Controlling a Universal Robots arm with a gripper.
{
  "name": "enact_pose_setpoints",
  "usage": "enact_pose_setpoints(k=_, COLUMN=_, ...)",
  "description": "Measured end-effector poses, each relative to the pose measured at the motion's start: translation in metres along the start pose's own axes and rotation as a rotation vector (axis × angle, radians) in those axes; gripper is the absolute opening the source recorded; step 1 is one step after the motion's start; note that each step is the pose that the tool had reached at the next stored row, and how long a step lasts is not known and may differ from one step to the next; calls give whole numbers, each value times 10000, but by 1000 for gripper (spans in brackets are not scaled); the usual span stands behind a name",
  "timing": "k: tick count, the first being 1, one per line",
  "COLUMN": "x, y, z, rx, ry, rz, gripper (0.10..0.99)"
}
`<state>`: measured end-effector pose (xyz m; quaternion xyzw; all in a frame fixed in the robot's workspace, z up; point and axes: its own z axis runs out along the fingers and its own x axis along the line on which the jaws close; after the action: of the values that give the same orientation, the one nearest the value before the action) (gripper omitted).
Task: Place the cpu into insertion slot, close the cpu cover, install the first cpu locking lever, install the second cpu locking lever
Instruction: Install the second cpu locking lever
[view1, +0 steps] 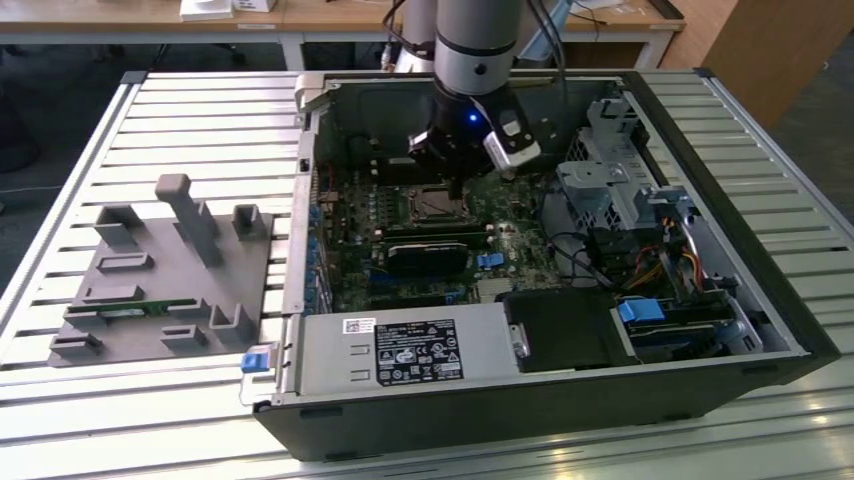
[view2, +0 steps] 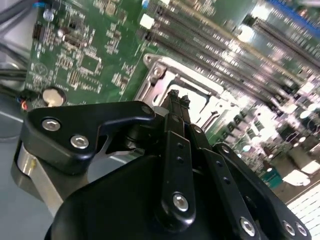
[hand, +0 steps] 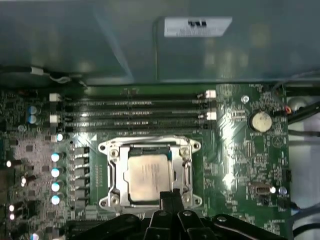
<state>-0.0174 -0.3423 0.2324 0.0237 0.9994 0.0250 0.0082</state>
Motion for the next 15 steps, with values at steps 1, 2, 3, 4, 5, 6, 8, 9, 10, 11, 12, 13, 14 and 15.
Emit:
enact_pose_setpoints(k=1, x=-1, y=-23, z=-1, rx=1, ry=1, rz=-1, gripper=106)
enact_pose_setpoints(k=2, x=-2, y=-42, z=-2, rx=-3, ry=0, rz=-1, gripper=106)
enact_pose_setpoints(k=3, x=-3, y=-60, z=-2, rx=-8, ry=0, rz=-1, gripper=106)
enact_pose_setpoints(k=4, x=-4, y=-76, z=-3, rx=-10, ry=0, rz=-1, gripper=106)
enact_pose_setpoints(k=5, x=-5, y=-95, z=-3, rx=-14, ry=0, rz=-1, gripper=106)
enact_pose_setpoints(k=6, x=-6, y=-116, z=-3, rx=-16, ry=1, rz=-1, gripper=106)
enact_pose_setpoints(k=8, x=-8, y=-161, z=-3, rx=-21, ry=2, rz=-1, gripper=106)
enact_pose_setpoints(k=9, x=-9, y=-181, z=-1, rx=-21, ry=4, rz=0, gripper=106)
enact_pose_setpoints(k=10, x=-10, y=-205, z=3, rx=-26, ry=13, rz=0, gripper=106)
enact_pose_setpoints(k=11, x=-11, y=-221, z=8, rx=-40, ry=39, rz=2, gripper=106)
enact_pose_setpoints(k=12, x=-11, y=-236, z=13, rx=-63, ry=66, rz=4, gripper=106)
enact_pose_setpoints(k=13, x=-11, y=-249, z=17, rx=-103, ry=79, rz=5, gripper=106)
enact_pose_setpoints(k=14, x=-10, y=-262, z=21, rx=-162, ry=84, rz=6, gripper=106)
enact_pose_setpoints(k=15, x=-3, y=-270, z=24, rx=-221, ry=87, rz=8, gripper=106)
